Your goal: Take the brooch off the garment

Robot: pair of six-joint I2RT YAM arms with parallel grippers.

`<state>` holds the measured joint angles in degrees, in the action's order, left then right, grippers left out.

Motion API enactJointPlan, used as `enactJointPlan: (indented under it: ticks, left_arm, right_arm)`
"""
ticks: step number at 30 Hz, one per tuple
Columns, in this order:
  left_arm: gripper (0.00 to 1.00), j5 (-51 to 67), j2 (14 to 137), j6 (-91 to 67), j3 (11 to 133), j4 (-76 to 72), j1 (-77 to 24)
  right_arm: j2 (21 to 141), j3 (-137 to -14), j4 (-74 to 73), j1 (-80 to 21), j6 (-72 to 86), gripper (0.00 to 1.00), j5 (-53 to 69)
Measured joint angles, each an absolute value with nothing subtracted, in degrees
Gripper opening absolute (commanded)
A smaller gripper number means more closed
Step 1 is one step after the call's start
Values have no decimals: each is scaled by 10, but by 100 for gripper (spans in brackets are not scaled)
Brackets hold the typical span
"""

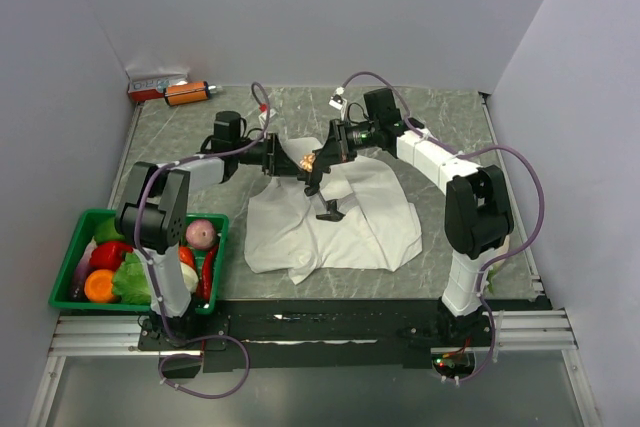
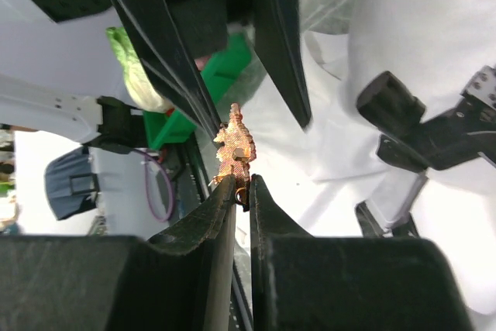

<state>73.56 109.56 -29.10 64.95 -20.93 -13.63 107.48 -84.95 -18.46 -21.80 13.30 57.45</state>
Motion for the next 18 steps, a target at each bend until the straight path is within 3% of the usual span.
enactJointPlan:
  ticks: [18]
  left_arm:
    - [56,733,1096,-313,650,-242,-172]
  right_arm:
    - [1074,-849,-171,-219,145,0,580]
